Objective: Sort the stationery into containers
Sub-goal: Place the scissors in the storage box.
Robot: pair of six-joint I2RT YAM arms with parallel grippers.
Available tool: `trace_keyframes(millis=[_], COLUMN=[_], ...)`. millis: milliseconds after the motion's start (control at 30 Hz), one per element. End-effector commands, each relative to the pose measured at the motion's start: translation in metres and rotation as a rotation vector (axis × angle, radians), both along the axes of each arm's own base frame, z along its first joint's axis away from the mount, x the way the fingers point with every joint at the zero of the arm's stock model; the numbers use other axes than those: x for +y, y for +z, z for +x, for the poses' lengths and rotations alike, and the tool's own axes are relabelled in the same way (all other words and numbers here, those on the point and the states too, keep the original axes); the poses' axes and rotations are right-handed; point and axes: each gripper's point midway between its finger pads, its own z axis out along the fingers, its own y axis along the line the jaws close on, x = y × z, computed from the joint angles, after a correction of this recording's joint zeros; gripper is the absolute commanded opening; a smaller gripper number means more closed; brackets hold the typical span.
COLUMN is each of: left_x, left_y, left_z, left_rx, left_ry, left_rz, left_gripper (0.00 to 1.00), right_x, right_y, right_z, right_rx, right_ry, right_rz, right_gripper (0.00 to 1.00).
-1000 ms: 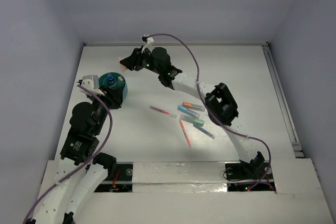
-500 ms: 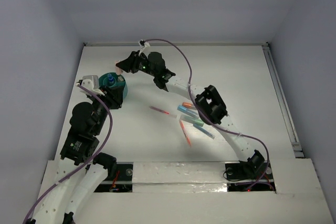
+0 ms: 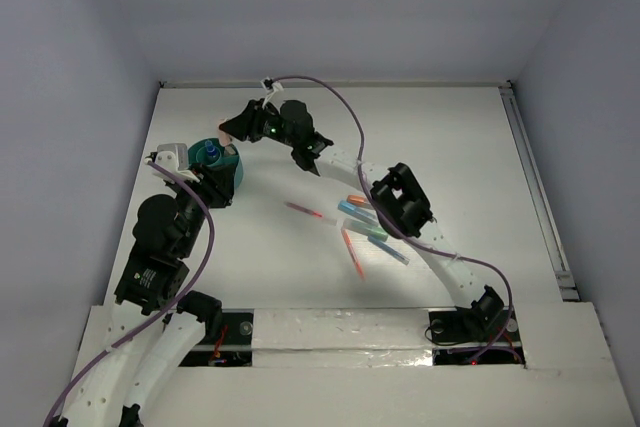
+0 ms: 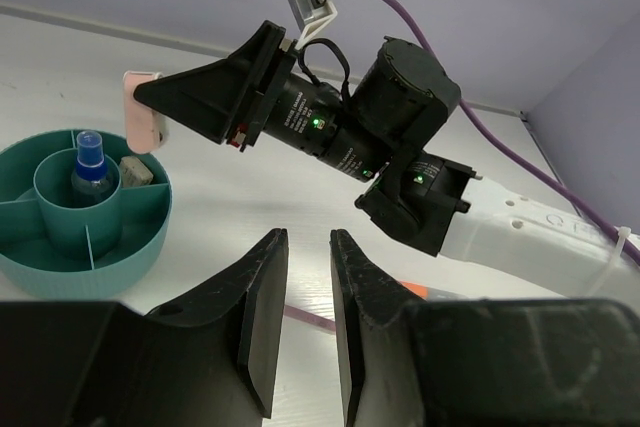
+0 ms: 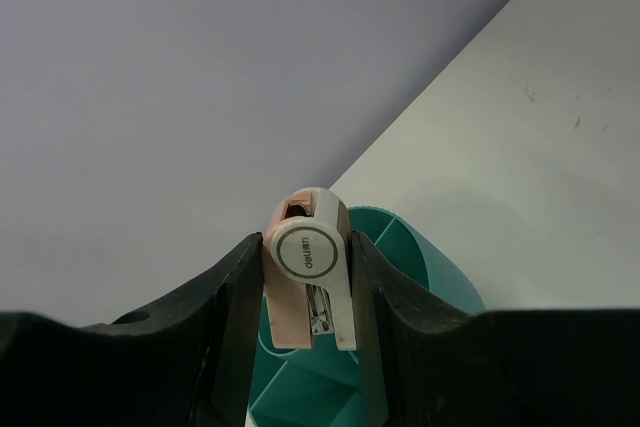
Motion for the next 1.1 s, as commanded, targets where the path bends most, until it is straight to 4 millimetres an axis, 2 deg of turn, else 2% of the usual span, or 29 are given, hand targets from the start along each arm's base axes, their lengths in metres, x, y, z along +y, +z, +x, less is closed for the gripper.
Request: trace_keyframes(millis=[0, 200, 733, 967, 1067], left_x=[-0.002, -0.002, -0.003, -0.003, -0.004], left_y=[0.006, 0.006, 0.007, 0.005, 0.005], left_z=[0.003, 0.003, 0.003, 0.003, 0.004], left_rx=[-0.030, -0.032, -0.034, -0.028, -0.028], left_ry=[-0.004, -0.004, -0.011, -0.012, -0.014], left_rz=[-0.012, -0.012, -0.016, -0.013, -0.013], left_gripper=[0.21, 0.21, 0.21, 0.21, 0.21], right_x=[0.010, 0.014, 0.009, 0.010, 0.014], right_y=[0.006, -0.010, -0.035, -0.027, -0.020], right_z=[-0.011, -0.016, -0.011, -0.011, -0.017], right_rx=[-0.044, -0.019, 0.024, 0.002, -0.011], right_ry=[0.025, 0.033, -0.011, -0.003, 0.010], right_rz=[0.009, -0.017, -0.068, -0.069, -0.062], right_gripper=[0.26, 0.28, 0.36, 0.59, 0.65])
